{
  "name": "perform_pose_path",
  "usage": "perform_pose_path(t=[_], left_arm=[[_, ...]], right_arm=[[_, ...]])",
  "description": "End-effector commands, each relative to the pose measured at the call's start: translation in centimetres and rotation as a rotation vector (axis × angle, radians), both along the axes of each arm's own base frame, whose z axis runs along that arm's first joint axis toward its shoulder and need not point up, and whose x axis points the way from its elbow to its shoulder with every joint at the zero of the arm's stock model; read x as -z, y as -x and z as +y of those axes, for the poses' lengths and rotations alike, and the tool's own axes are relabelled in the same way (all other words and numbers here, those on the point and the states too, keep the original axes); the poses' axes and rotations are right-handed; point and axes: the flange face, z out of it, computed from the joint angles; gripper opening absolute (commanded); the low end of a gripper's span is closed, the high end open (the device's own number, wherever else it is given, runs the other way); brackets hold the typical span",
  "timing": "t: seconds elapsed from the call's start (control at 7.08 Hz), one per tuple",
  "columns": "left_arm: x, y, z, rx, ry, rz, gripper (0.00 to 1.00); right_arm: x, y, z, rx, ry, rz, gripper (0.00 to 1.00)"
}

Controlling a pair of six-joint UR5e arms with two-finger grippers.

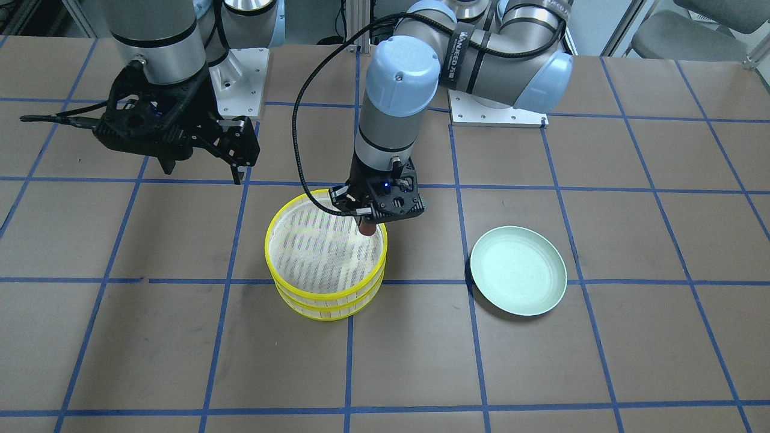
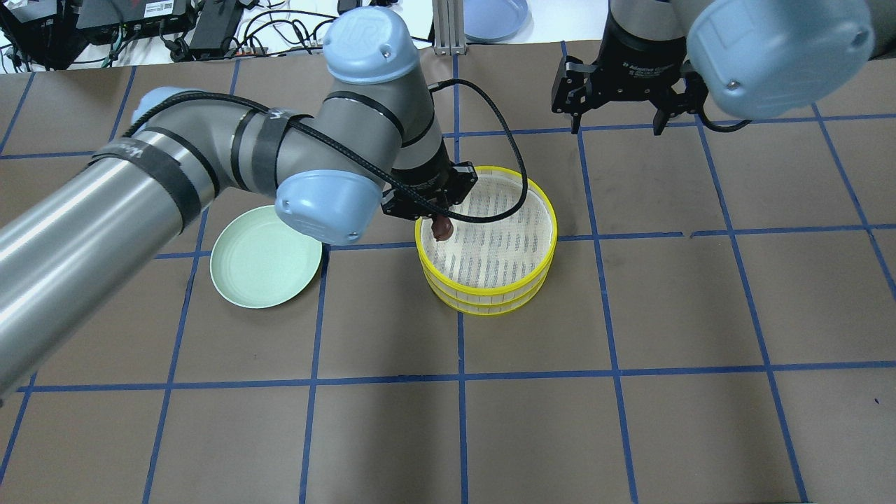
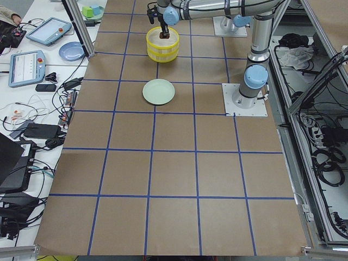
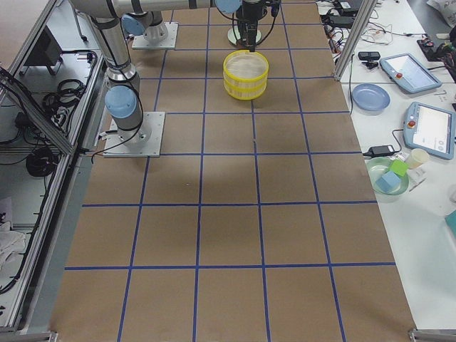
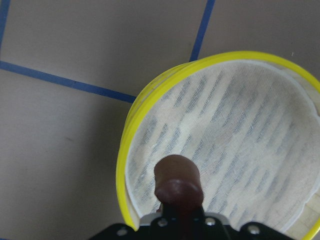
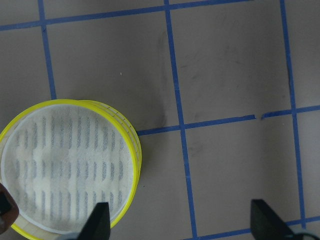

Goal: Place buns in different layers of steamer
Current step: 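Carry the brown bun over the top steamer tier with the left gripper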

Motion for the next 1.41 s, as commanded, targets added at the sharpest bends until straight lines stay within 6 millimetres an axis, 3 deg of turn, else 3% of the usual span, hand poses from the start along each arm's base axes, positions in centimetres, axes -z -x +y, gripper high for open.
perform_pose_path(t=[0.0, 0.14, 0.28, 0.57, 0.71, 0.99, 1.13, 1.27], left_arm=[[4.2, 2.7, -0.6, -0.056, -0.026, 0.001, 0.11], [4.4, 3.6, -0.8, -0.051, -0.019, 0.002, 0.67], [4.0, 4.3, -1.0, -0.077, -0.012, 0.046, 1.0], [4.0, 4.7, -0.9, -0.065, -0.026, 0.077, 1.0], [2.7, 4.4, -0.8, -0.031, 0.003, 0.082, 1.0], [2.0, 4.0, -0.8, 0.0, 0.017, 0.078, 1.0], [1.0, 0.9, -2.0, 0.057, 0.055, 0.038, 1.0], [-0.7, -3.9, -3.6, 0.067, 0.059, 0.016, 1.0]], right_arm=[[-0.9, 4.1, -1.1, -0.126, 0.001, 0.007, 1.0], [-1.2, 5.1, -1.1, -0.16, 0.006, -0.016, 1.0], [-1.3, 5.4, -0.9, -0.164, -0.003, -0.017, 1.0], [-1.6, 4.5, 0.3, -0.175, -0.013, -0.064, 1.0], [-2.0, 3.9, 1.9, -0.166, -0.049, -0.072, 1.0], [-2.4, 3.7, 2.8, -0.127, -0.057, -0.075, 1.0], [-3.3, 3.5, 2.5, -0.133, -0.03, -0.075, 1.0], [-4.2, 3.4, 1.9, -0.143, -0.01, -0.075, 1.0]])
